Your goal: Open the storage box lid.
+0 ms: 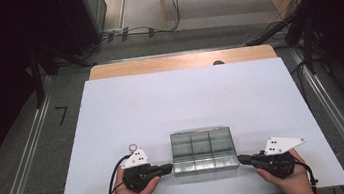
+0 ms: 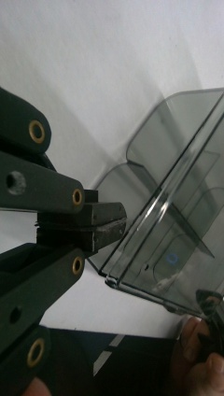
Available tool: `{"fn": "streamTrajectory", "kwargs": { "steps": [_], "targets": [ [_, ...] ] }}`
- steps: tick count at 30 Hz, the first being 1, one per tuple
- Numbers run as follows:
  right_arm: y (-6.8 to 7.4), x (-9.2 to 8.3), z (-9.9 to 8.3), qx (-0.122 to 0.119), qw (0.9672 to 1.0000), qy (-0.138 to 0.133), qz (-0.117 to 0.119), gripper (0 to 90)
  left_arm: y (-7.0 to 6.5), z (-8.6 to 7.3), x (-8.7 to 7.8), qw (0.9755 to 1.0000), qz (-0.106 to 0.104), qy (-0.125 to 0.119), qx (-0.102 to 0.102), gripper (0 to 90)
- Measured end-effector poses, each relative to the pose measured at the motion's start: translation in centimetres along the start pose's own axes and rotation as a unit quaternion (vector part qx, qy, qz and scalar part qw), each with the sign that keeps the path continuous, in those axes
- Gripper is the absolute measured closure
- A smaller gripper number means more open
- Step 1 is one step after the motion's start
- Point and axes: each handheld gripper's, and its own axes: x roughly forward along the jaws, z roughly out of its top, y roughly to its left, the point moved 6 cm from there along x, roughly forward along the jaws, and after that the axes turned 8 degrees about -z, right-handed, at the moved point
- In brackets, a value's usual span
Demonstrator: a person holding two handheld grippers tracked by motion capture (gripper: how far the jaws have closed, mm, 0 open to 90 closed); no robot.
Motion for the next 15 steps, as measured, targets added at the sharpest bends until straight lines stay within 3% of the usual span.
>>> {"fn": "streamTrajectory", "kwargs": {
  "steps": [3, 10, 15],
  "targets": [
    [0.11, -0.10, 0.20, 0.004, 0.9999, -0.012, 0.005, 88.4, -0.05, 0.02, -0.16, 0.9999, -0.009, -0.004, 0.001, 89.6],
    [0.24, -0.15, 0.26, 0.003, 1.0000, -0.008, 0.002, 88.5, -0.18, -0.15, -0.29, 0.9995, -0.032, 0.004, 0.003, 89.5],
    [0.23, -0.10, 0.42, 0.006, 0.9999, -0.016, 0.000, 88.5, -0.23, -0.16, -0.30, 0.9995, -0.031, 0.003, 0.007, 89.5]
  ]
}}
